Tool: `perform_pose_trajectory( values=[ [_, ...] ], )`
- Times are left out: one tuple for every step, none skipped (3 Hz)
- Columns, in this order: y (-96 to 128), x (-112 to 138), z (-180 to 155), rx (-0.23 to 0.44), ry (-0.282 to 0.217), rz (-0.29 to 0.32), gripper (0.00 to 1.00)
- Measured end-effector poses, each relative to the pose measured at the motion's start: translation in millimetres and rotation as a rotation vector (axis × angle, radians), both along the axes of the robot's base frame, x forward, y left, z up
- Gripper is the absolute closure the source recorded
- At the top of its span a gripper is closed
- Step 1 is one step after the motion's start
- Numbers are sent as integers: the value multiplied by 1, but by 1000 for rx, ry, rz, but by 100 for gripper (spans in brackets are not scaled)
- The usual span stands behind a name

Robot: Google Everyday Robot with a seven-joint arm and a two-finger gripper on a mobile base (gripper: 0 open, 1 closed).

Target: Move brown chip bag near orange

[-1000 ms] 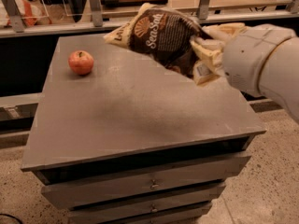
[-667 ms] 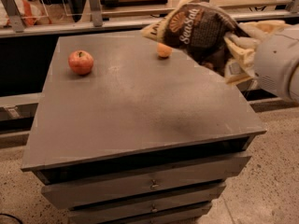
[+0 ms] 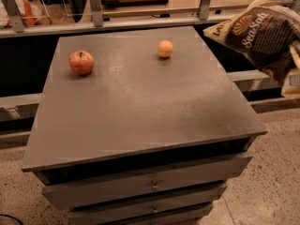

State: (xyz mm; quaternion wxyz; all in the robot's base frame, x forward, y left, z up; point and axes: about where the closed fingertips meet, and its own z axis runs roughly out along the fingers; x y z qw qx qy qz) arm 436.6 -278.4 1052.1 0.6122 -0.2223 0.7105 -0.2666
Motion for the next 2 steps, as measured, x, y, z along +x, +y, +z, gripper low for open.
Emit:
perform_pose_trajectory(
  values=[
    [-10, -1, 1, -26, -7, -22, 100],
    [-3, 24, -6, -23, 10, 57, 100]
  ],
)
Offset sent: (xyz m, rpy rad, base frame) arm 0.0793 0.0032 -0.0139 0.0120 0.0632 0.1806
